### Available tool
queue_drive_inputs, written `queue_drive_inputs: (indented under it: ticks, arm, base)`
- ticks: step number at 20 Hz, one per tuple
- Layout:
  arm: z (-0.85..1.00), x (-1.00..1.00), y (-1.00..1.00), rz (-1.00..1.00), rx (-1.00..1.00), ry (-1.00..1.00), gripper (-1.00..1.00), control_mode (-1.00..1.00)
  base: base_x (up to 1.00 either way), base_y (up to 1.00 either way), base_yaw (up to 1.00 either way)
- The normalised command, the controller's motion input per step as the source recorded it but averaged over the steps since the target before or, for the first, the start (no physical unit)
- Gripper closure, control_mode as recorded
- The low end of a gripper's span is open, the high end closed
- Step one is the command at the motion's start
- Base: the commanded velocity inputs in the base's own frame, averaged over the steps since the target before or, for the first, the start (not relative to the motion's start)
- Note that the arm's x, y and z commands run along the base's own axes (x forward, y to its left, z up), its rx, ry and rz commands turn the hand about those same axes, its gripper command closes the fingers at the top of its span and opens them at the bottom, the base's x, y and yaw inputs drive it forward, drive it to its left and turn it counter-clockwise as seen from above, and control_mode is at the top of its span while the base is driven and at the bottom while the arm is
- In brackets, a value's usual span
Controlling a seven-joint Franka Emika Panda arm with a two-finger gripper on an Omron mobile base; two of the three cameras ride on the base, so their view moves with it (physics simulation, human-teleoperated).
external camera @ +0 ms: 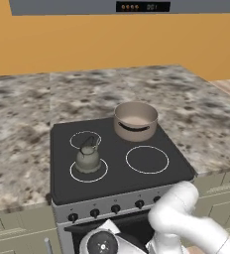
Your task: Pick the kettle from the counter and place it on a stove burner. Then turn the burner on.
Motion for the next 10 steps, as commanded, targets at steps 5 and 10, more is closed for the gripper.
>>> queue_drive_inputs:
  ticks: [5,10]
  arm:
    - [-0.57,0.0,-0.09,0.17,0.4,-0.5,-1.0,-1.0]
    - [-0.14,-0.1,-0.14,0.1,0.49,-0.57,-1.0,-1.0]
  base:
    - [0.0,0.0,0.0]
    - [0.0,0.0,0.0]
